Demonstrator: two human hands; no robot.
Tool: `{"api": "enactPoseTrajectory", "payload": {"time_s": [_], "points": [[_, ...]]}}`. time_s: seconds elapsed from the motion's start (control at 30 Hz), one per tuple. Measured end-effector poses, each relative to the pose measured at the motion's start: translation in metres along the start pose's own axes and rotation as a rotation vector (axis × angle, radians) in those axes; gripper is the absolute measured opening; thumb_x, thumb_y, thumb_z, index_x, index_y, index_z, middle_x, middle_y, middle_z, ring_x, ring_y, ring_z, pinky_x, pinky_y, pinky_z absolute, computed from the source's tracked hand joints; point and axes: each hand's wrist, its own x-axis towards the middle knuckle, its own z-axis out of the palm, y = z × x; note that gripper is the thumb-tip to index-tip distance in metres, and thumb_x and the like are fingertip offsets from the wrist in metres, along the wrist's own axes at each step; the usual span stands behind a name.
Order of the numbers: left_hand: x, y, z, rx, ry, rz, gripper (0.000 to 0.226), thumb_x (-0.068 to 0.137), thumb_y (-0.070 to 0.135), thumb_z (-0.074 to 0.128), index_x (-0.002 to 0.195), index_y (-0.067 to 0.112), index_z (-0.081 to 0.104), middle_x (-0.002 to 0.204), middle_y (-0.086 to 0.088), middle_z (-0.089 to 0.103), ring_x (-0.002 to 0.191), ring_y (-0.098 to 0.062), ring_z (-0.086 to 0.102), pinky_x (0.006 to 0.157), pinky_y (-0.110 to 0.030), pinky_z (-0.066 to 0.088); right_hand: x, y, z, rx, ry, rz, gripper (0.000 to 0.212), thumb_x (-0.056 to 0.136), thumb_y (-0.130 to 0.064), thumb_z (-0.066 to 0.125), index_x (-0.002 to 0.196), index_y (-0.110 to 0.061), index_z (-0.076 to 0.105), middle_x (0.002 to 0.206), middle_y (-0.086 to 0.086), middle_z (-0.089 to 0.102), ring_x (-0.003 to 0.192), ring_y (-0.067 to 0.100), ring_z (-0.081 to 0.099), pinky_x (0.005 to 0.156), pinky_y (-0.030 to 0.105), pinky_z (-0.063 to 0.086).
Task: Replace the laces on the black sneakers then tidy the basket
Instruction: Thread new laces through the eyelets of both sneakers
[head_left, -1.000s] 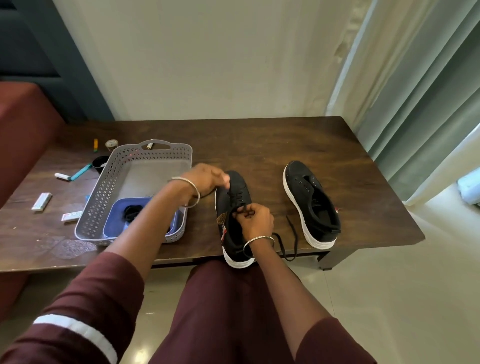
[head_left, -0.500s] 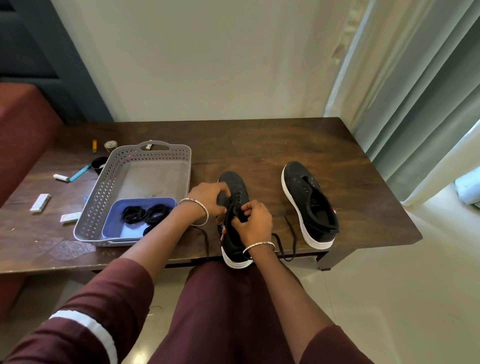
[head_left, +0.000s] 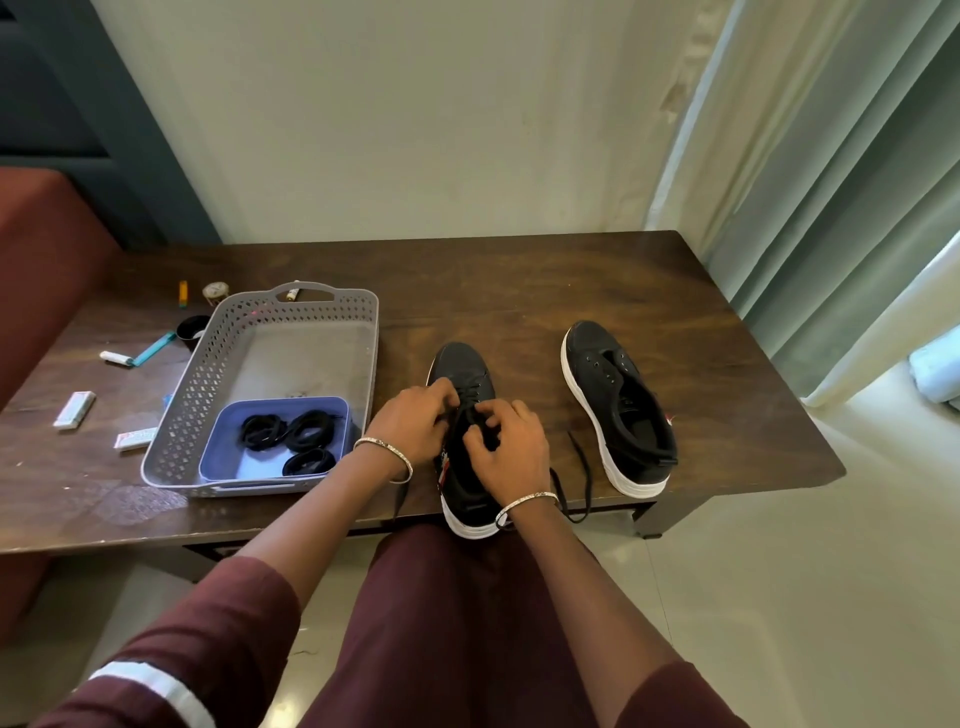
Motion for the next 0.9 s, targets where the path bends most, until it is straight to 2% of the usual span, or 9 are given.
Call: {"api": "enactPoseTrajectory", "payload": {"time_s": [0.07, 0.17, 0.27, 0.4, 0.5, 0.57, 0.63, 0.77, 0.9], "points": [[-0.004, 0.000, 0.005, -0.030, 0.060, 0.038, 0.028, 0.085, 0.002, 0.056, 0.110, 0.014, 0.055, 0.091, -0.009, 0.066, 0.091, -0.031, 0.059, 0.069, -0.036, 0.045, 0.006, 0.002, -0.002, 0.071, 0.010, -0.024, 0.023, 0.088, -0.018, 0.061, 0.110, -0.018, 0.068, 0.093, -0.004, 0.057, 0.084, 0.012, 0.053, 0.074, 0.028, 0.047], [-0.005, 0.000, 0.010, -0.019, 0.155, 0.062, 0.020, 0.086, 0.003, 0.059, 0.105, 0.011, 0.059, 0.098, -0.008, 0.066, 0.093, -0.029, 0.055, 0.071, -0.032, 0.037, 0.019, 0.004, -0.007, 0.075, -0.066, -0.083, 0.018, 0.092, -0.016, 0.063, 0.108, -0.020, 0.071, 0.096, -0.006, 0.055, 0.078, 0.005, 0.050, 0.069, 0.017, 0.039], [-0.005, -0.002, 0.012, 0.012, 0.210, 0.053, 0.008, 0.090, 0.012, 0.061, 0.097, 0.014, 0.065, 0.096, -0.006, 0.067, 0.092, -0.028, 0.056, 0.074, -0.034, 0.040, 0.035, 0.004, -0.011, 0.009, -0.182, -0.119, 0.010, 0.090, -0.016, 0.067, 0.099, -0.019, 0.073, 0.097, 0.000, 0.058, 0.084, 0.014, 0.054, 0.074, 0.025, 0.043], [-0.004, -0.004, 0.015, -0.015, 0.216, -0.037, 0.005, 0.090, 0.017, 0.064, 0.093, 0.018, 0.068, 0.092, -0.001, 0.063, 0.091, -0.023, 0.055, 0.074, -0.033, 0.043, 0.052, -0.001, -0.012, -0.214, -0.279, -0.245, 0.008, 0.094, -0.014, 0.060, 0.094, -0.018, 0.067, 0.100, 0.002, 0.061, 0.095, 0.023, 0.051, 0.080, 0.036, 0.044], [0.000, -0.001, 0.013, -0.174, 0.158, -0.193, 0.007, 0.085, 0.017, 0.067, 0.085, 0.022, 0.071, 0.087, 0.002, 0.060, 0.085, -0.020, 0.058, 0.075, -0.032, 0.048, 0.055, 0.003, -0.006, -0.373, -0.288, -0.349, 0.009, 0.095, -0.011, 0.055, 0.096, -0.018, 0.060, 0.103, 0.004, 0.058, 0.098, 0.028, 0.051, 0.073, 0.038, 0.041], [0.004, 0.001, 0.010, -0.333, 0.092, -0.326, 0.013, 0.083, 0.013, 0.067, 0.078, 0.023, 0.072, 0.083, 0.002, 0.066, 0.082, -0.021, 0.063, 0.075, -0.030, 0.049, 0.054, 0.005, -0.004, -0.405, -0.306, -0.355, 0.013, 0.095, -0.007, 0.052, 0.100, -0.018, 0.056, 0.108, 0.004, 0.055, 0.102, 0.027, 0.049, 0.073, 0.036, 0.035], [0.009, 0.002, 0.008, -0.442, 0.019, -0.414, 0.014, 0.084, 0.011, 0.066, 0.076, 0.021, 0.073, 0.083, -0.001, 0.070, 0.083, -0.021, 0.063, 0.076, -0.030, 0.047, 0.054, 0.004, -0.004, -0.412, -0.330, -0.350, 0.016, 0.094, -0.006, 0.050, 0.104, -0.018, 0.055, 0.112, 0.005, 0.053, 0.105, 0.026, 0.048, 0.076, 0.036, 0.036], [0.015, 0.002, 0.005, -0.519, -0.045, -0.465, 0.011, 0.088, 0.010, 0.065, 0.081, 0.015, 0.073, 0.081, -0.002, 0.067, 0.079, -0.020, 0.060, 0.074, -0.029, 0.045, 0.055, 0.005, -0.012, -0.209, -0.363, -0.276, 0.008, 0.093, -0.013, 0.056, 0.097, -0.020, 0.060, 0.104, 0.001, 0.058, 0.097, 0.024, 0.052, 0.082, 0.046, 0.047], [0.019, 0.000, 0.005, -0.566, -0.123, -0.493, 0.017, 0.090, 0.009, 0.063, 0.076, 0.017, 0.066, 0.073, 0.003, 0.060, 0.071, -0.018, 0.055, 0.068, -0.028, 0.040, 0.052, 0.003, -0.026, -0.203, -0.395, -0.275, 0.017, 0.087, -0.028, 0.067, 0.103, -0.025, 0.068, 0.108, -0.007, 0.066, 0.102, 0.018, 0.057, 0.088, 0.041, 0.047]]}}
